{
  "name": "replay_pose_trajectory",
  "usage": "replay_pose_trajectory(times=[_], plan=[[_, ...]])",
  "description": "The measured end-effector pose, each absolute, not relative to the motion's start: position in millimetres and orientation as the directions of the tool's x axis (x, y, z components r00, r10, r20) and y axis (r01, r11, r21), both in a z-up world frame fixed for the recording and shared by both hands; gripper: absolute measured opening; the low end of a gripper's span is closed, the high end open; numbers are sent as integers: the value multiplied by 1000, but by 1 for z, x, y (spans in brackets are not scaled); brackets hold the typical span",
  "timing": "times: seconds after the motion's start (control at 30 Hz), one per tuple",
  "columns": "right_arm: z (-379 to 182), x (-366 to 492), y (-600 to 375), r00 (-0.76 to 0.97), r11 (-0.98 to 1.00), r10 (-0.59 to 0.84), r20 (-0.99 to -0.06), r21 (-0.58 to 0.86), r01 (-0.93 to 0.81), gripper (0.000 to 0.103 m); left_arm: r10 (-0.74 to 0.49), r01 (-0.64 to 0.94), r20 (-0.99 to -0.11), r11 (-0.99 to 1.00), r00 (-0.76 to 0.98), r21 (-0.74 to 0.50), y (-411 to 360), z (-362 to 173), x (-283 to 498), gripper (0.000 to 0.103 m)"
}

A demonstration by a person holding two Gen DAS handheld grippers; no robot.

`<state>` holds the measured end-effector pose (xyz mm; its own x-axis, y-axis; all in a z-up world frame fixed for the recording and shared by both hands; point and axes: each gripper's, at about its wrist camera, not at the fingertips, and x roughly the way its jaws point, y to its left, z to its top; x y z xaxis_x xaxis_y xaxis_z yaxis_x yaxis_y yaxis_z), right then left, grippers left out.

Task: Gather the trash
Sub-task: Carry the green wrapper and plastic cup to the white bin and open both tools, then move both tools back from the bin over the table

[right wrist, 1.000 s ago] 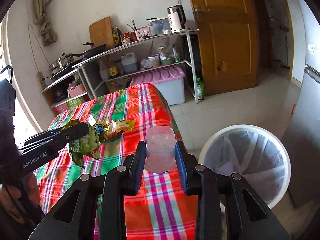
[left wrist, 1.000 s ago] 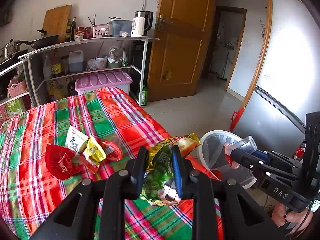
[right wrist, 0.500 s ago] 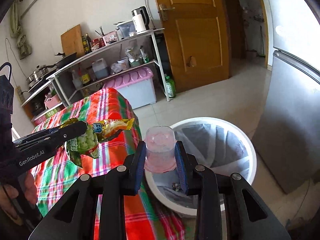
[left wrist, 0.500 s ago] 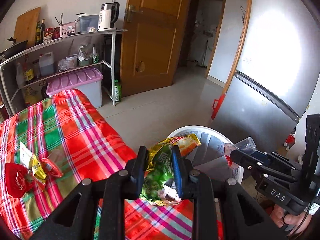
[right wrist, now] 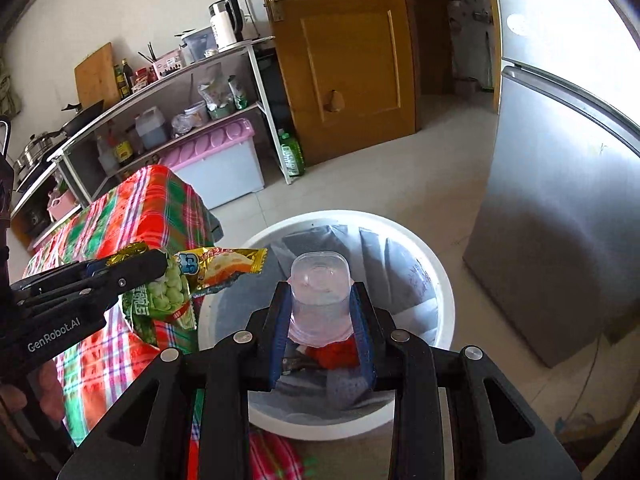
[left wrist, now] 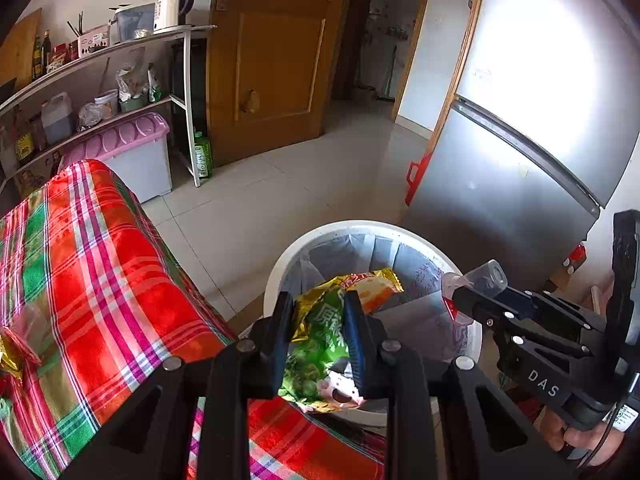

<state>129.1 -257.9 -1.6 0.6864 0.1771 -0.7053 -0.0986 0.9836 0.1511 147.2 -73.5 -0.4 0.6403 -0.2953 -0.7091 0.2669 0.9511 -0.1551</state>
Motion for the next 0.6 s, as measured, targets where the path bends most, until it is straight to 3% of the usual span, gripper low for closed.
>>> replay_pose_trajectory(times=[0.27, 0.33, 0.4, 0.47, 0.6], plan=[[-22, 142, -259, 655, 991, 137, -743, 104, -89, 32, -292, 262, -742, 951, 603, -161, -78, -15, 156, 31], [-26, 144, -258, 644, 991, 132, -753, 101, -85, 36, -288, 259, -748, 952, 597, -160, -78, -17, 158, 34], [-29, 145, -258, 641, 992, 124, -757, 93, -81, 46, -284, 253, -752, 954, 595, -160, -79, -19, 159, 43], [-30, 144, -258, 642, 992, 126, -756, 99, -78, 51, -279, 246, -751, 956, 598, -159, -78, -19, 160, 61], [-30, 142, -258, 645, 992, 128, -753, 106, -72, 54, -277, 236, -754, 958, 596, -166, -75, -21, 161, 61]])
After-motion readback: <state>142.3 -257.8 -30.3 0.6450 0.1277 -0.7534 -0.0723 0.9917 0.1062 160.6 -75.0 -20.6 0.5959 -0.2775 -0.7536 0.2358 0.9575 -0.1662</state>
